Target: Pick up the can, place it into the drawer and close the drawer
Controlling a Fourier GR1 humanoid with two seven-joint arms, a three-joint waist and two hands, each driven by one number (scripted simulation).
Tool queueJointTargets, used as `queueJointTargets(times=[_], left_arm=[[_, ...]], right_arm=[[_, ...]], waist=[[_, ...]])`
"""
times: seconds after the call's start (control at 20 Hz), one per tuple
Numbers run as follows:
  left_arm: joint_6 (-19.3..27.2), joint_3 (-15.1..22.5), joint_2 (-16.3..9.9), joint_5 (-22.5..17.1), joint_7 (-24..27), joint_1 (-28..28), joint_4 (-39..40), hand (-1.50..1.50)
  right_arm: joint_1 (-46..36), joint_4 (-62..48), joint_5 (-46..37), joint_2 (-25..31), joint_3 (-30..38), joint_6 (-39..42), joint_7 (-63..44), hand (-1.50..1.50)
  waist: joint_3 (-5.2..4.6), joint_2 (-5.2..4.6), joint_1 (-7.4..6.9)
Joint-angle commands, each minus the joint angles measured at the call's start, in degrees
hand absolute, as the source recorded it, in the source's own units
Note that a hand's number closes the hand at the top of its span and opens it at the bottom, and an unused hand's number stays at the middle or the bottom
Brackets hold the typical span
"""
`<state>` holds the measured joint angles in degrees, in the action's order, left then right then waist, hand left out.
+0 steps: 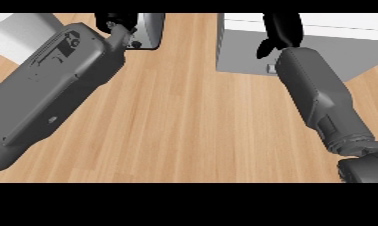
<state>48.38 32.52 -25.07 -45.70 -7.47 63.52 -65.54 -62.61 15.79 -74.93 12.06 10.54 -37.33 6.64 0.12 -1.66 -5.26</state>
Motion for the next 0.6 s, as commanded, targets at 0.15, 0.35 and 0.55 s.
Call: queueJointTargets(times=[0.15,0.35,0.55], left_arm=[[-0.7,-0.2,-1.9,0.5,-2.7,-0.5,-2.5,-1.50],[-0.4,-0.1,-3.1,0.8,-4.1,-0.4,-4.8,-1.50],[-0.2,-0.5,-2.6,0.7,-3.0,-2.3,-4.9,-1.50]], right_arm=[[-7.0,-3.1,-0.4,2.1,1.1,0.8,-2.7,-1.50],[-7.7,-4.7,2.1,1.5,2.8,4.7,2.9,-1.50],[-8.7,-3.7,13.5,-0.4,12.7,9.7,10.0,-1.50]], waist=[[0.00,-0.21,-1.00],[0.08,-0.15,-1.65],[0.28,-0.35,-1.43]])
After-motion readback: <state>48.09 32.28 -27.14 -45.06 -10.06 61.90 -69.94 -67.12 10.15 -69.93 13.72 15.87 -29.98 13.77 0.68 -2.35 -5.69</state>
